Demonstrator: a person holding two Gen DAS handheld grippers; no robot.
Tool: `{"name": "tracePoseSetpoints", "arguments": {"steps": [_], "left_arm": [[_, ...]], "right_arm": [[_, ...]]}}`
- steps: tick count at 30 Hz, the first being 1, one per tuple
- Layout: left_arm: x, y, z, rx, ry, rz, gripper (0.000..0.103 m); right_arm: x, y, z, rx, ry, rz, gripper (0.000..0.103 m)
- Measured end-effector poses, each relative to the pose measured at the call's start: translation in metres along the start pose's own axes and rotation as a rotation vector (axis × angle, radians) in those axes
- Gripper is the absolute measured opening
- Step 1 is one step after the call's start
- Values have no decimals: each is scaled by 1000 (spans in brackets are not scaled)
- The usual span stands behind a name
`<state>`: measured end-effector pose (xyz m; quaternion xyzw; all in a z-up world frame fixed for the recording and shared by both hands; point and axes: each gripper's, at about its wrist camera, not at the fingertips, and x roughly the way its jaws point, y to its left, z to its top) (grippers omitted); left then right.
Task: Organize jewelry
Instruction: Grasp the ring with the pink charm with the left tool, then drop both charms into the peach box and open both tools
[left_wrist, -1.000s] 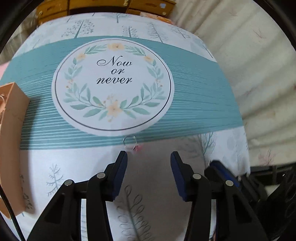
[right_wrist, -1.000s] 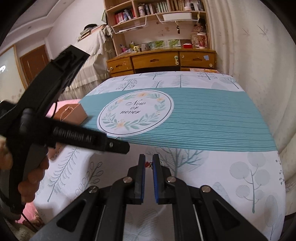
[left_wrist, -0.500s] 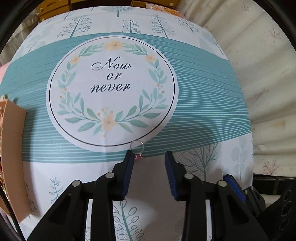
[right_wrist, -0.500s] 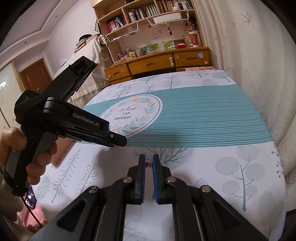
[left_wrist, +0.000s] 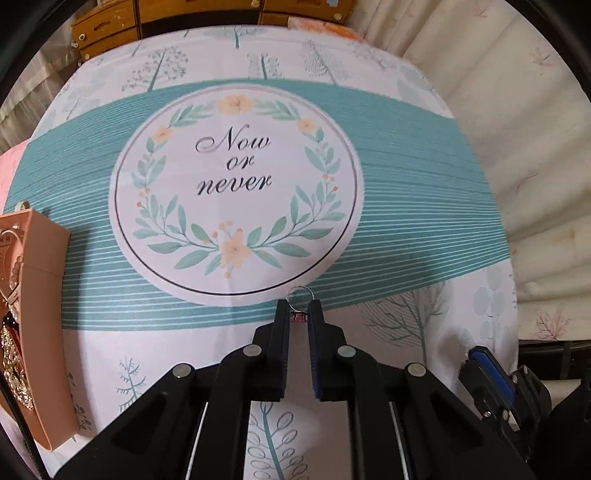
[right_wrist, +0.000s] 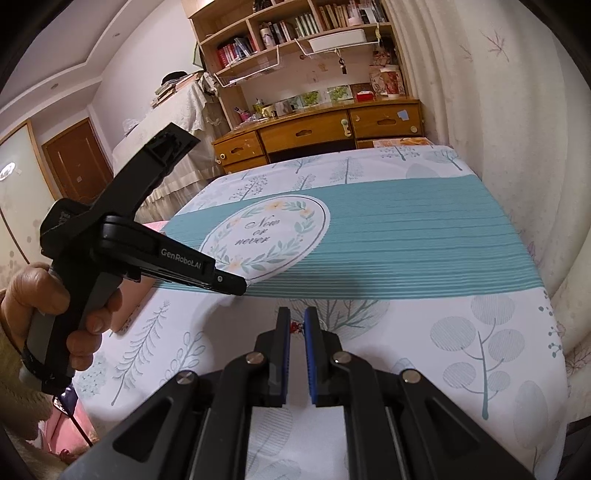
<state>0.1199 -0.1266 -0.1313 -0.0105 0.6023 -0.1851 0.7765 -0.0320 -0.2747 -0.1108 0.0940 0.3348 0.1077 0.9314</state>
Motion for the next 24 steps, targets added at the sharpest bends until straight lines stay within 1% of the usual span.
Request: {"name": "tracePoseSetpoints", "arguments": {"steps": [3, 5, 8, 9, 12, 17, 20, 24], "left_arm": [[-23, 3, -9, 2, -57, -31, 7], [-45, 8, -20, 1, -108, -55, 7], [-69, 22, -31, -4, -160, -65, 7], [-81, 29, -37, -9, -184, -68, 7], [-106, 51, -45, -28, -236, -45, 7], [-153, 106, -55, -94, -324, -23, 7], [-172, 138, -60, -136, -375, 6, 7], [-180, 171, -67, -177, -402, 15, 7]], "right_arm": [[-2, 11, 4, -26, -4, 12, 7], [-1, 21, 9, -44, -3, 32, 7], [2, 40, 16, -75, 8, 87, 7], [4, 49, 20, -85, 17, 119, 7], [9, 77, 30, -123, 38, 199, 7], [17, 125, 55, -175, 52, 318, 7], [20, 155, 73, -202, 44, 366, 7], [34, 191, 95, -216, 38, 401, 7]]}}
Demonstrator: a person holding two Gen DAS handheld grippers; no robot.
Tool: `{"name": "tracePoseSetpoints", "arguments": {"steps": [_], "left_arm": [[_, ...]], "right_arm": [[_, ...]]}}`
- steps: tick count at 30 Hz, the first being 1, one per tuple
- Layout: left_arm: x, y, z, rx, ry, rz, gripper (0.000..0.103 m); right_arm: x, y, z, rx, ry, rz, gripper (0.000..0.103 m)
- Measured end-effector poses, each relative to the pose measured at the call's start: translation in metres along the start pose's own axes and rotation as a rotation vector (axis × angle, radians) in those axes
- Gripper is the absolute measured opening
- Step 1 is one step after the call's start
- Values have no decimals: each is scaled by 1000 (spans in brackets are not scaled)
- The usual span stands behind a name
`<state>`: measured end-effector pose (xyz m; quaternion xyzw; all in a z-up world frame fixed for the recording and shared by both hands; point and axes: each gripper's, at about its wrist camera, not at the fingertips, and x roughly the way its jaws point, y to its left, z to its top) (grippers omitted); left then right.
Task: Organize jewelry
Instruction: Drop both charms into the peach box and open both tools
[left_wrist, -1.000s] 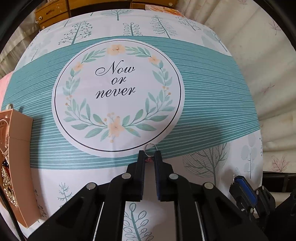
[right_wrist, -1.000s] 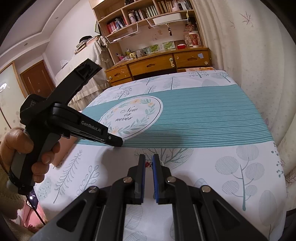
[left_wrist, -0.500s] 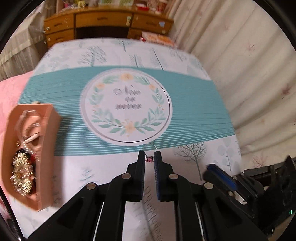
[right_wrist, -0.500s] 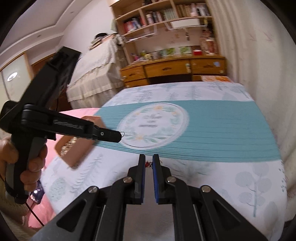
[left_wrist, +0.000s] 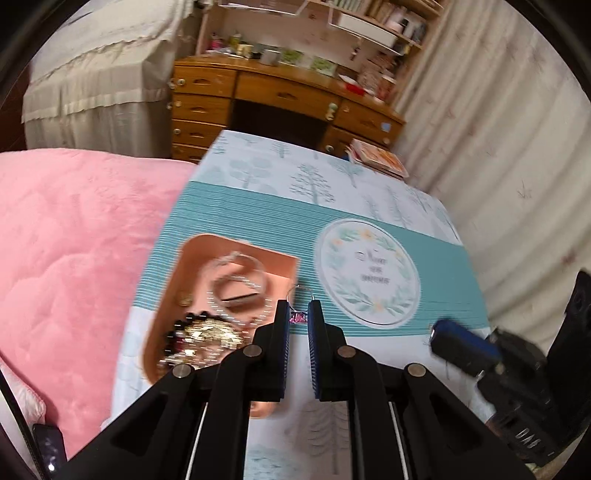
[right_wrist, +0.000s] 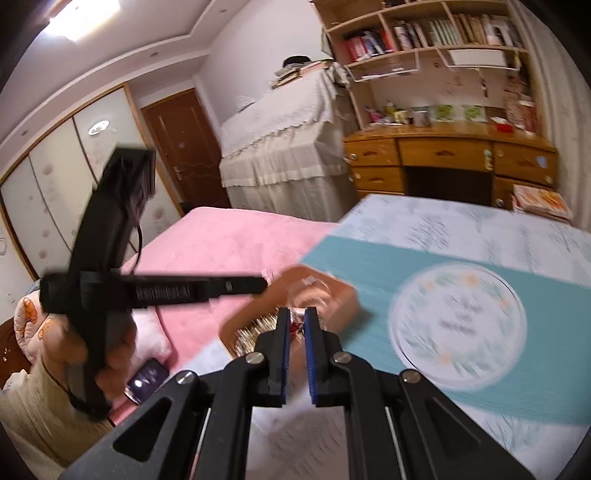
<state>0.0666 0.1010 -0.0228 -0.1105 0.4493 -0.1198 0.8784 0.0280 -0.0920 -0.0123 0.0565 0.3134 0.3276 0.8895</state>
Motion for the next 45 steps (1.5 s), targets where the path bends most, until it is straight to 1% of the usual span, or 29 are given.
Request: {"name": "tracePoseSetpoints", "arguments": {"steps": [4, 11, 13, 14, 15, 17, 18, 20, 22, 23, 24, 30, 31, 34, 37, 41, 45], "left_arm": [[8, 19, -7, 3, 5, 12, 7], [25, 43, -16, -16, 12, 33, 8], [26, 45, -17, -11, 7, 50, 15], [26, 45, -18, -7, -1, 50, 29], [24, 46, -18, -8, -7, 47, 50], [19, 48, -20, -8, -40, 47, 70], [17, 48, -20, -5, -50, 52, 71], [14, 50, -21, -1, -61, 60, 72], [14, 54, -21, -18, -56, 42, 76], [15, 57, -22, -30, -52, 38, 81], [15, 59, -23, -38, -52, 39, 84], [15, 64, -27, -65, -36, 25, 87], [15, 63, -27, -62, -33, 30, 88], [17, 55, -30, -44, -27, 34, 95], [20, 43, -35, -24, -20, 11, 102], [22, 20, -42, 15, -16, -13, 102], [23, -3, -48, 48, -9, -45, 102]], "right_arm": [[33, 13, 19, 7, 33, 25, 8], [79, 19, 27, 40, 115, -5, 8], [87, 18, 28, 61, 143, -2, 8], [90, 17, 28, 70, 155, -5, 9], [93, 16, 29, 75, 158, -8, 9], [95, 14, 28, 87, 165, -8, 12], [96, 14, 28, 93, 166, -9, 16], [97, 14, 27, 102, 164, -12, 19], [96, 15, 26, 108, 163, -17, 19], [95, 14, 26, 109, 162, -19, 19], [94, 15, 25, 110, 160, -23, 19], [81, 13, 15, 121, 153, -48, 19], [77, 11, 13, 127, 146, -54, 21], [63, 2, 6, 143, 127, -81, 28], [48, -8, -4, 154, 115, -122, 28], [26, -23, -24, 175, 112, -179, 28], [0, -42, -50, 209, 117, -263, 28]]}}
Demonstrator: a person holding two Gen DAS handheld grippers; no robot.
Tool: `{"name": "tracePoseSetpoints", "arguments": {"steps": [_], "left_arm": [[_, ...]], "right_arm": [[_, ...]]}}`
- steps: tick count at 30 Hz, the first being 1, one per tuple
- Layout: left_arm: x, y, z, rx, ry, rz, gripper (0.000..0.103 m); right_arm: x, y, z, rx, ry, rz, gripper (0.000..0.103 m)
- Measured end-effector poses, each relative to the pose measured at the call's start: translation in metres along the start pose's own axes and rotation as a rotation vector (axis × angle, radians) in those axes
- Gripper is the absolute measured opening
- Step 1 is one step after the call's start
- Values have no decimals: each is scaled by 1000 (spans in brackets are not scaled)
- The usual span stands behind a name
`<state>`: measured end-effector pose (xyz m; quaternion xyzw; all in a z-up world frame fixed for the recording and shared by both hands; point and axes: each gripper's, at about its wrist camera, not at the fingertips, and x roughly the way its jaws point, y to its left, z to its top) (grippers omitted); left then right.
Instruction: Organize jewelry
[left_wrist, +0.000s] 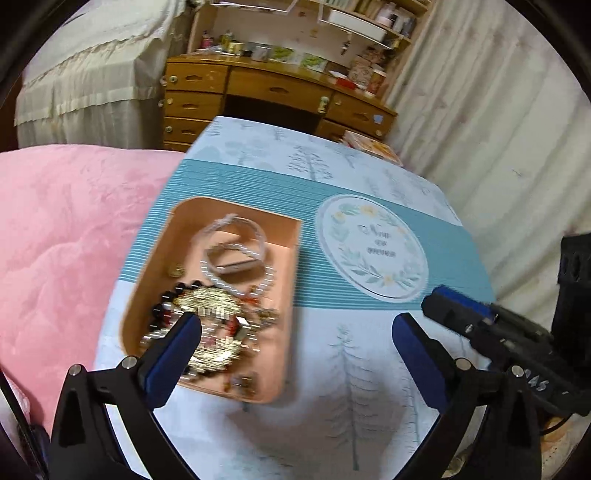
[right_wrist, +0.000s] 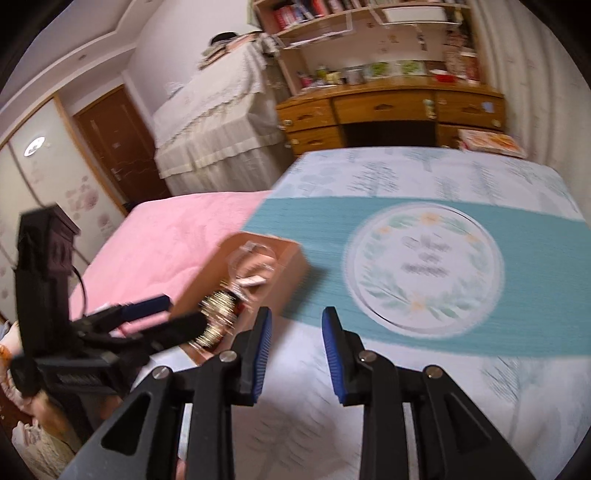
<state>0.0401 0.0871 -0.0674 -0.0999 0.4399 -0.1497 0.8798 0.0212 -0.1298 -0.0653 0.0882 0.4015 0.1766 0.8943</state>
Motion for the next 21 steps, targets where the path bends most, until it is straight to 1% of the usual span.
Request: {"name": "tracePoseSetpoints", "arguments": {"steps": [4, 6, 10, 11, 13, 15, 17, 21], "left_arm": [[2, -25, -5, 19, 7, -24, 102], [3, -39, -8, 38, 9, -16, 102], [3, -68, -13, 93, 0, 36, 102], [3, -77, -14, 110, -6, 41, 102], [1, -88, -15, 134, -13, 53, 102], [0, -99, -15, 155, -18, 82, 102], [-4, -112, -16, 186, -32, 121, 102], [-17, -129, -15, 217, -82, 162, 102]], "right_arm": [[-16, -26, -19, 36, -4, -55, 28], [-26, -38, -27, 55, -12, -81, 28], [-46, -55, -34, 76, -38, -117, 30], [-49, -56, -35, 78, -43, -121, 32], [-58, -60, -35, 79, -63, -125, 39], [-65, -60, -34, 77, -78, -127, 42], [-71, -61, -34, 72, -87, -127, 42], [-87, -60, -29, 69, -114, -131, 43]]}}
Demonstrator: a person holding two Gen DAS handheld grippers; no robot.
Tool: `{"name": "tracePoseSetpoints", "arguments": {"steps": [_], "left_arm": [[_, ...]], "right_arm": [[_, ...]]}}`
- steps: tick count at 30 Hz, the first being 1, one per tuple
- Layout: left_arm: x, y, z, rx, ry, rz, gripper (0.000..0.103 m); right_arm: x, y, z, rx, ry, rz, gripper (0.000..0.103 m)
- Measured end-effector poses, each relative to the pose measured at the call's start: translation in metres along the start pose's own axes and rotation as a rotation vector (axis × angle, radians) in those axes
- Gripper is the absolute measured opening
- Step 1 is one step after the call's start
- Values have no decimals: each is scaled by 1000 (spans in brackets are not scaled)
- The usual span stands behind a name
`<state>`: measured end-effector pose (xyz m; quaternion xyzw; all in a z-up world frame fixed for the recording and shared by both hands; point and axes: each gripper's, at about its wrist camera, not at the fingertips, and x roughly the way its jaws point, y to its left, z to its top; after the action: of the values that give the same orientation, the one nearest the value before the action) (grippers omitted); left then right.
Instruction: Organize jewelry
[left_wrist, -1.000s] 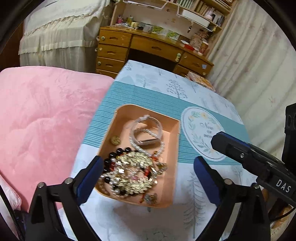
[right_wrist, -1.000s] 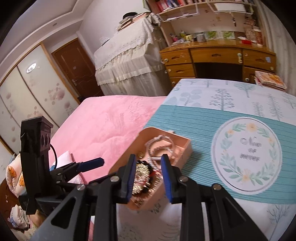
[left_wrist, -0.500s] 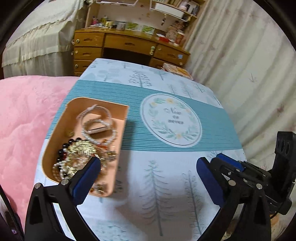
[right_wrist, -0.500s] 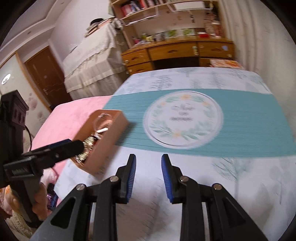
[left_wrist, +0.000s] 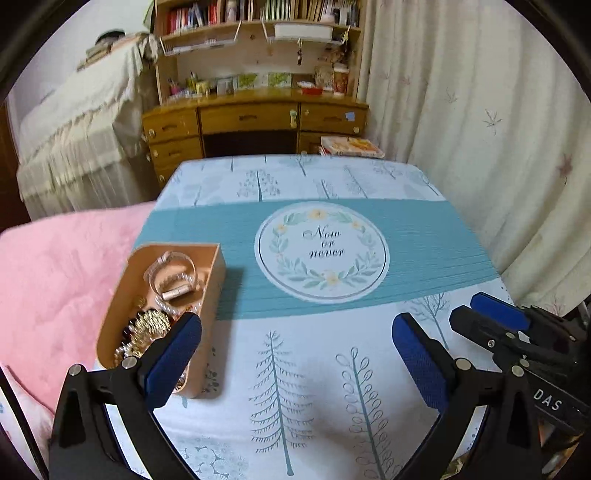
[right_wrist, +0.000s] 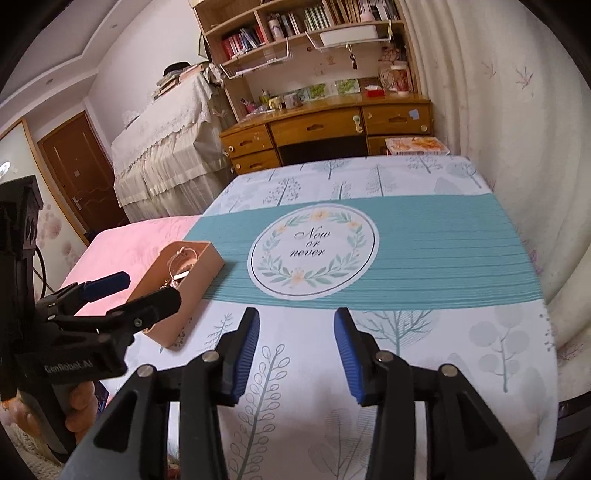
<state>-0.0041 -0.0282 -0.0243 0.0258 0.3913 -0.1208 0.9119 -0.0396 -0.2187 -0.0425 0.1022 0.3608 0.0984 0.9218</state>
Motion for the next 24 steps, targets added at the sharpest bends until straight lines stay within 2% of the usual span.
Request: {"name": "tracePoseSetpoints", "arguments": {"steps": [2, 7, 11, 24], "left_arm": [[-8, -7, 4, 0, -15, 32, 102], [-22, -20, 13, 10, -51, 34, 102], [-28, -29, 19, 14, -75, 63, 102], [-33, -33, 26, -14, -82, 73, 102]], "right_arm": [[-7, -1, 3, 5, -16, -2, 44], [-25, -1, 11, -6, -75, -29, 56], [-32, -5, 14, 4, -98, -26, 57], [-36, -7, 20, 16, -125, -32, 57]]}}
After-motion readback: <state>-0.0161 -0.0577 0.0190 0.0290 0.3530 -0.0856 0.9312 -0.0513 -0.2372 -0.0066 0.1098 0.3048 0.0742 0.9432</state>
